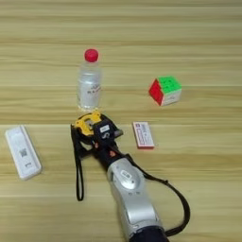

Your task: Move the objects on the table

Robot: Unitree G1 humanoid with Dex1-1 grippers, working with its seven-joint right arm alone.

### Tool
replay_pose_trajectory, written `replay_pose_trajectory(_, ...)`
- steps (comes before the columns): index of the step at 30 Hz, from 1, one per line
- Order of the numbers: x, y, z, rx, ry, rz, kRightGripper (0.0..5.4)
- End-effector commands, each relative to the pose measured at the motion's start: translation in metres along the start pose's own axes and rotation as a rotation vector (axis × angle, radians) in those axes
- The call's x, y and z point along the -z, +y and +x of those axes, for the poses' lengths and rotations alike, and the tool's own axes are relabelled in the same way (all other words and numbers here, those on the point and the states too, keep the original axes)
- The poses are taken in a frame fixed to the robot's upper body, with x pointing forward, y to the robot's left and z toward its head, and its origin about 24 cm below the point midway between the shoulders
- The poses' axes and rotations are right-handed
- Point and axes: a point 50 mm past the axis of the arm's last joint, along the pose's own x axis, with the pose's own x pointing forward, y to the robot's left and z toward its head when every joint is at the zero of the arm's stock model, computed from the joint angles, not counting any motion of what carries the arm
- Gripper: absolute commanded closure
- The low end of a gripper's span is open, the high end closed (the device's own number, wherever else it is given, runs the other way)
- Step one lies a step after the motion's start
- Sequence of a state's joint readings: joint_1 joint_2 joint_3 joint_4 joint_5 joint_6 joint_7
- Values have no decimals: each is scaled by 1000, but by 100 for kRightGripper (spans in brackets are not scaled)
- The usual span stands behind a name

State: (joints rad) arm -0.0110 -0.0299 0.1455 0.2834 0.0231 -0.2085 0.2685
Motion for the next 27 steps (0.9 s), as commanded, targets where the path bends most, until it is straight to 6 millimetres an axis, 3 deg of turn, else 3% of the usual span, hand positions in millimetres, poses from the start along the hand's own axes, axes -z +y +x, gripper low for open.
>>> replay_pose_trajectory(1, -21, -3, 10, 13, -99, -40, 3)
replay_pose_trajectory(16, -71, -30, -10, 141, -299, -147, 3)
replay_pose_trajectory(27, -87, -73, -28, 323, -338, -187, 3)
